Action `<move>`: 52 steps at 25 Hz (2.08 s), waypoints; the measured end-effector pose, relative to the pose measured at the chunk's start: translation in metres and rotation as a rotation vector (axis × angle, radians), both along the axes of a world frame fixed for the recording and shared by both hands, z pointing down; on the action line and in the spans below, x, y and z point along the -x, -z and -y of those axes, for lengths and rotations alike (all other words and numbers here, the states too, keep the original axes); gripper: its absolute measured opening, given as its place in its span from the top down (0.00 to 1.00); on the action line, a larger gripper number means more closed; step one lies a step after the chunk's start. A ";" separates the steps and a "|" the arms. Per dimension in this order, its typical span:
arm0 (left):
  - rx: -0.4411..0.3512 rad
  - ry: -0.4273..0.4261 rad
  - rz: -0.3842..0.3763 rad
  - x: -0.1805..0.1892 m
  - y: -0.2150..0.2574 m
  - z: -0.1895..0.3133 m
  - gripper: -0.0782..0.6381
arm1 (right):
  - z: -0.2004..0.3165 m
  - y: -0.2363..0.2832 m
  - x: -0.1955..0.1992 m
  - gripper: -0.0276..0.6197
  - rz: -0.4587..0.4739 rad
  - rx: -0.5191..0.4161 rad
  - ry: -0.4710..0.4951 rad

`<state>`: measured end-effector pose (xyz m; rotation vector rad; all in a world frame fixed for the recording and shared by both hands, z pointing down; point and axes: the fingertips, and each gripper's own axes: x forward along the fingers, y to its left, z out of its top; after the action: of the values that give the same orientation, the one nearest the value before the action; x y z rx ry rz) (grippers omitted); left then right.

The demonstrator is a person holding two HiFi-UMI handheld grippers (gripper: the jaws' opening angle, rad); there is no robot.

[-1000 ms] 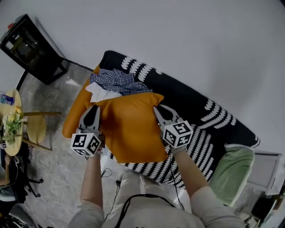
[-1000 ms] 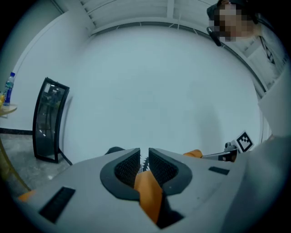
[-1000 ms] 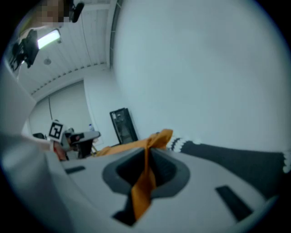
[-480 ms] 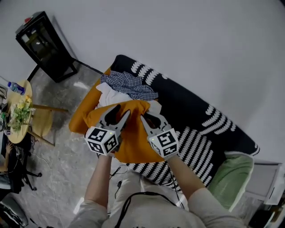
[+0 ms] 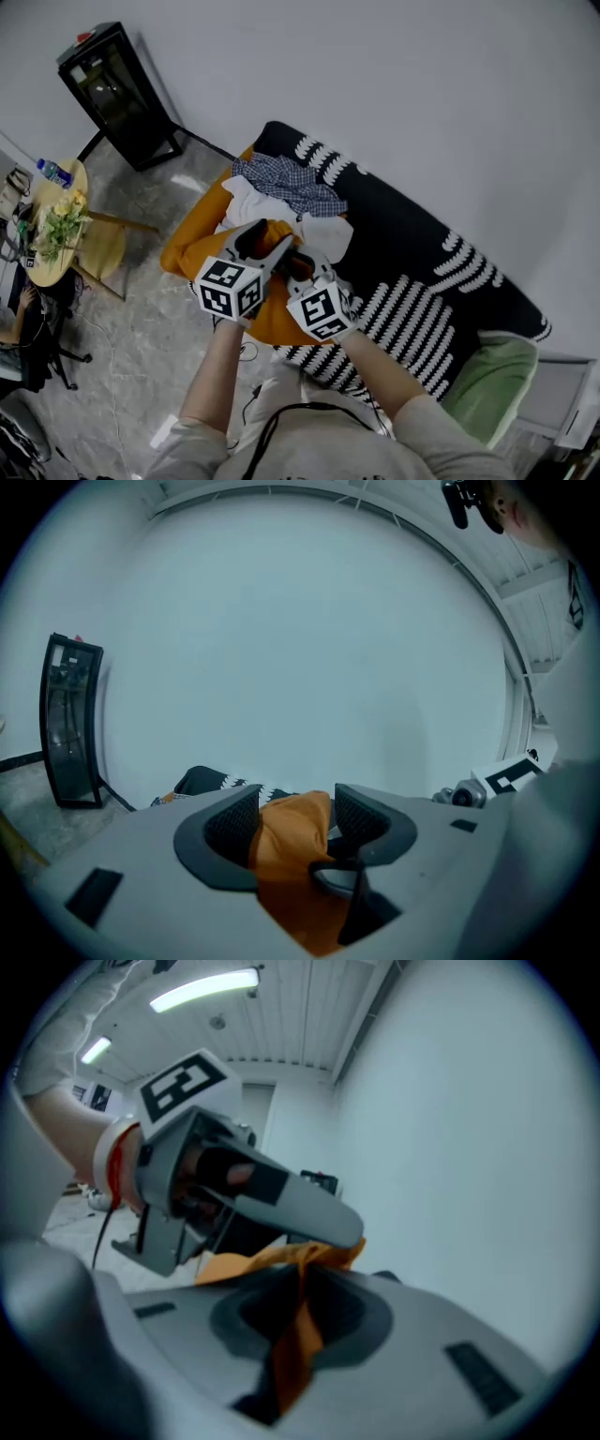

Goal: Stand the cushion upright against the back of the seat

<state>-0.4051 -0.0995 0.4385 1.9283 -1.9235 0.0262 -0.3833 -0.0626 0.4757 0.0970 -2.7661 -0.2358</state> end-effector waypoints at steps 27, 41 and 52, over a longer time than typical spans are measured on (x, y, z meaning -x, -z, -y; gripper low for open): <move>0.043 0.302 -0.044 0.065 -0.016 -0.072 0.75 | -0.046 -0.051 -0.062 0.80 -0.057 0.166 0.059; -0.024 0.461 -0.133 0.113 -0.020 -0.141 0.75 | 0.004 -0.176 -0.239 0.68 -0.316 0.485 -0.346; -0.052 0.560 -0.163 0.140 -0.027 -0.190 0.75 | -0.031 -0.260 -0.261 0.56 -0.416 0.764 -0.512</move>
<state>-0.5448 0.0908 0.4655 1.3107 -2.2895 -0.3323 -0.1227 -0.0318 0.7358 0.4772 -2.1474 0.8217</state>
